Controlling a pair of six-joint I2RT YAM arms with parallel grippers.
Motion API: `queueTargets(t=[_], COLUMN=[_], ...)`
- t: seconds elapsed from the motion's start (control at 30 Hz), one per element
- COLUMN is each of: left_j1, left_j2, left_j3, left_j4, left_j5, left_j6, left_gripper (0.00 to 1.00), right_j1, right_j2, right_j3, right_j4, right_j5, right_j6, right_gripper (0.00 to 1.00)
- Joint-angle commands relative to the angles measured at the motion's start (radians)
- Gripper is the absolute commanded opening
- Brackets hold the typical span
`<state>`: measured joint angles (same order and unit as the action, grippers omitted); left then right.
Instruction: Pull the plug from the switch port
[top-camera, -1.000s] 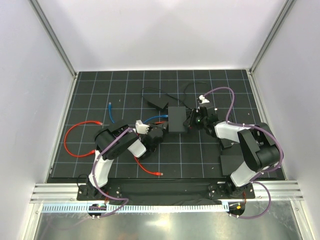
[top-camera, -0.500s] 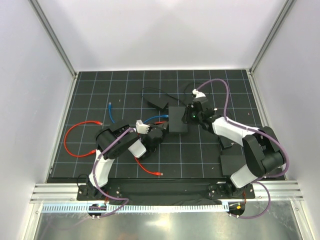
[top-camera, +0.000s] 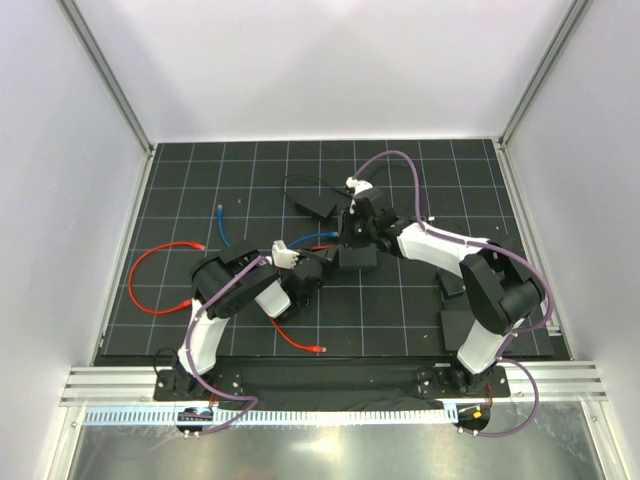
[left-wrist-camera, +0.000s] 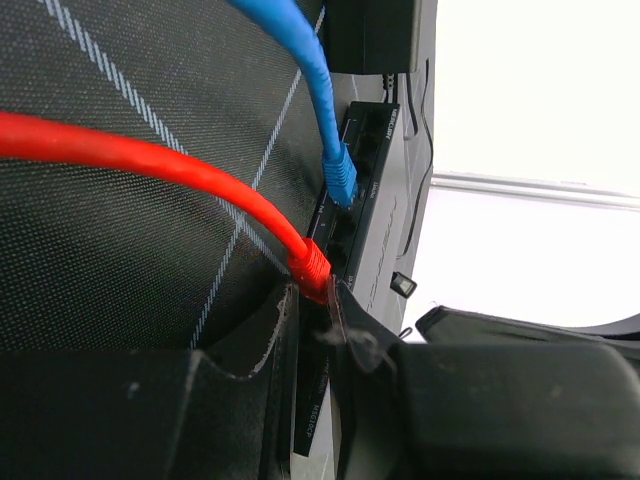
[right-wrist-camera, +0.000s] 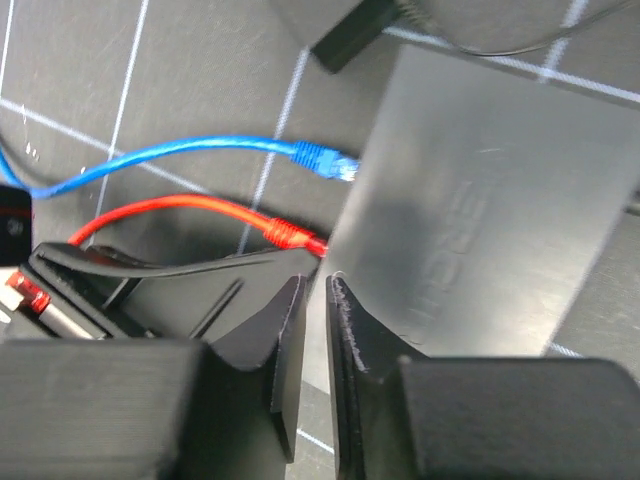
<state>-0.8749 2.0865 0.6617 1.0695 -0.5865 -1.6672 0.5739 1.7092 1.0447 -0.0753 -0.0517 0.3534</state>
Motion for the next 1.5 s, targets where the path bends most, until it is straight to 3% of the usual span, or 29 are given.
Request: queueTargets(t=[0.0, 0.1, 0.3, 0.63, 1.13, 1.47], left_j1=[-0.006, -0.006, -0.006, 0.001, 0.011, 0.008], left_j2=[0.004, 0.014, 0.012, -0.014, 0.003, -0.025], left_j3=[-0.028, -0.020, -0.028, -0.065, -0.054, -0.077], left_j4=[-0.025, -0.025, -0.023, -0.020, -0.020, -0.025], left_j5=[0.022, 0.031, 0.022, -0.021, 0.027, -0.022], left_j6=[0.073, 0.066, 0.066, 0.052, 0.067, 0.055], left_gripper=[0.00, 0.00, 0.00, 0.00, 0.00, 0.00], right_j1=[0.024, 0.038, 0.058, 0.061, 0.093, 0.095], right_j2=[0.006, 0.021, 0.078, 0.119, 0.142, 0.179], right_j3=[0.024, 0.037, 0.070, 0.092, 0.109, 0.137], right_j4=[0.040, 0.046, 0.020, -0.020, 0.043, -0.040], right_j5=[0.021, 0.026, 0.023, 0.180, 0.092, 0.208], right_j6=[-0.054, -0.073, -0.093, -0.079, -0.149, -0.114], right_gripper=[0.18, 0.11, 0.09, 0.09, 0.10, 0.09])
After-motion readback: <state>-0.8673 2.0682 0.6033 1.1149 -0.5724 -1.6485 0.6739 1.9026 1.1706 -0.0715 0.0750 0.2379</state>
